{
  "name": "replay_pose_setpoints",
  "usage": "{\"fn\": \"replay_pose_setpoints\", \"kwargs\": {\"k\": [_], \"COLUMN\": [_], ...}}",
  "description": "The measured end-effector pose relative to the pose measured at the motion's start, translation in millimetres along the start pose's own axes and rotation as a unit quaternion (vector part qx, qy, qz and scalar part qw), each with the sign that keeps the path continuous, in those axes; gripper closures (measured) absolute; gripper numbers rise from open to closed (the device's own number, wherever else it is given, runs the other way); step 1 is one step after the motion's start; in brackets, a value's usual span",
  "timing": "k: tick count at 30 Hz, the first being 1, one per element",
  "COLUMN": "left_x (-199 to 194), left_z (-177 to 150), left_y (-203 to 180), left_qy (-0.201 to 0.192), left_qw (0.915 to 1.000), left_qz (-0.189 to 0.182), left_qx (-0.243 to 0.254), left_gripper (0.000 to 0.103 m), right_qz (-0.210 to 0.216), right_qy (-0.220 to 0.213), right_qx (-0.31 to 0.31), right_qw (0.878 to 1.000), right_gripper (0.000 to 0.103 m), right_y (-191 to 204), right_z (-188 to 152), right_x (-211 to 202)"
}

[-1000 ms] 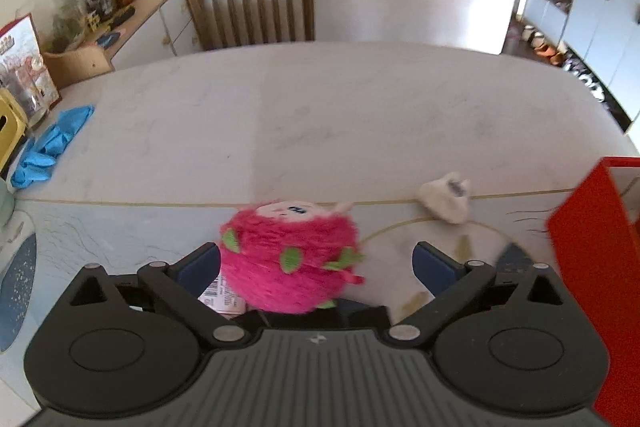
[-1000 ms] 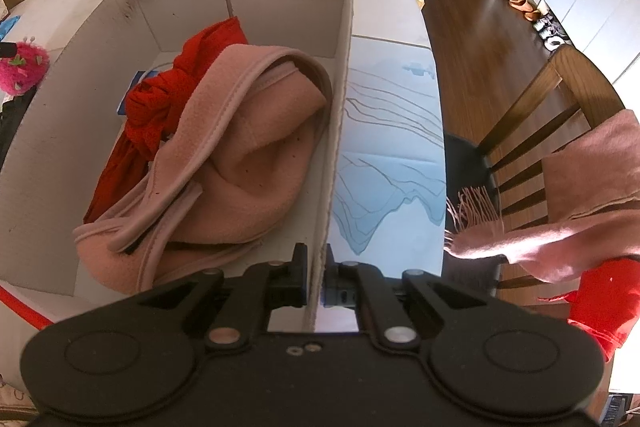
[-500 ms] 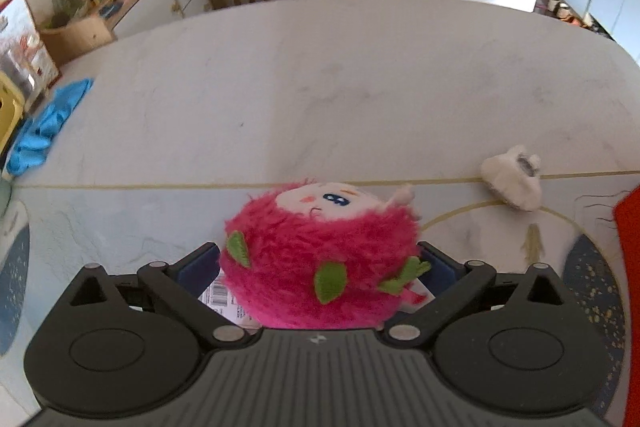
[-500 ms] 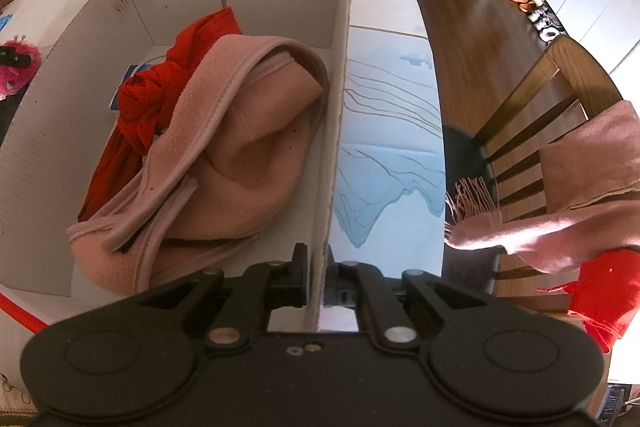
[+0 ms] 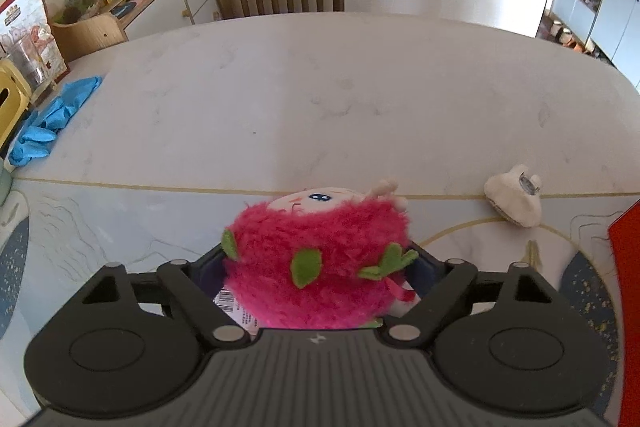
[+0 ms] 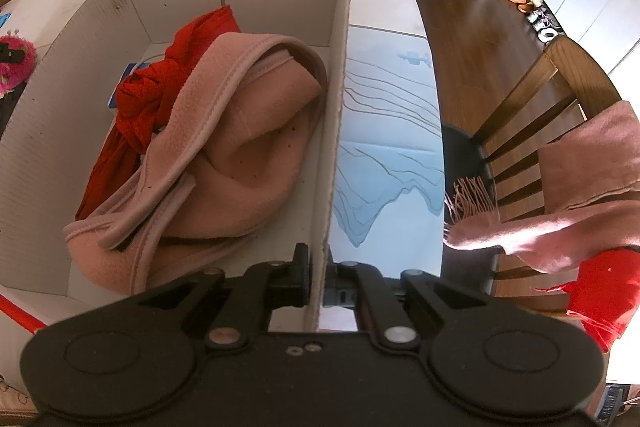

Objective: Organize objects
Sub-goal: 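Lift the pink plush toy and carry it over the box with the left gripper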

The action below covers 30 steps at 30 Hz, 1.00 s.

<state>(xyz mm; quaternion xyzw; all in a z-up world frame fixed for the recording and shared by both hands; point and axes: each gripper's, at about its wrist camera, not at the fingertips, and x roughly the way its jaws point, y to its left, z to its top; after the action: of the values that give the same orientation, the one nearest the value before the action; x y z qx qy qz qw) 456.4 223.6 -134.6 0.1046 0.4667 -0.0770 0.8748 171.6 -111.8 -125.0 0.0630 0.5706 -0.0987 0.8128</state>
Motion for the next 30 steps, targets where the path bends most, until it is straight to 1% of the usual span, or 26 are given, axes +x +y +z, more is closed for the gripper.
{"fn": "replay_pose_setpoints", "kwargs": {"k": [4, 10, 17, 20, 23, 26, 30], "left_x": [-6, -20, -55, -74, -97, -119, -142], "left_z": [-2, -6, -12, -14, -16, -17, -17], "left_y": [2, 7, 4, -3, -16, -31, -57], "left_qy": [-0.007, -0.017, -0.027, -0.034, -0.057, -0.073, -0.086], "left_qw": [1.0, 0.9998, 0.9991, 0.9978, 0.9954, 0.9912, 0.9847], "left_qz": [0.002, -0.006, -0.031, -0.057, -0.075, -0.108, -0.141], "left_qx": [0.001, -0.005, -0.006, 0.004, 0.02, 0.027, 0.056], "left_gripper": [0.021, 0.022, 0.022, 0.022, 0.022, 0.022, 0.022], "right_qz": [0.0, 0.002, 0.005, 0.006, 0.007, 0.007, 0.007], "right_qy": [-0.002, -0.006, -0.009, -0.012, -0.016, -0.02, -0.021], "right_qx": [-0.001, -0.001, -0.001, -0.002, -0.002, -0.002, -0.003], "right_qw": [1.0, 1.0, 1.0, 1.0, 1.0, 1.0, 1.0], "right_gripper": [0.1, 0.1, 0.1, 0.1, 0.1, 0.099, 0.099], "right_y": [1, 1, 0, 0, 0, 0, 0], "right_z": [0, -1, -1, -1, 0, 1, 1], "right_x": [-2, -4, -7, -8, -9, -11, -11]}}
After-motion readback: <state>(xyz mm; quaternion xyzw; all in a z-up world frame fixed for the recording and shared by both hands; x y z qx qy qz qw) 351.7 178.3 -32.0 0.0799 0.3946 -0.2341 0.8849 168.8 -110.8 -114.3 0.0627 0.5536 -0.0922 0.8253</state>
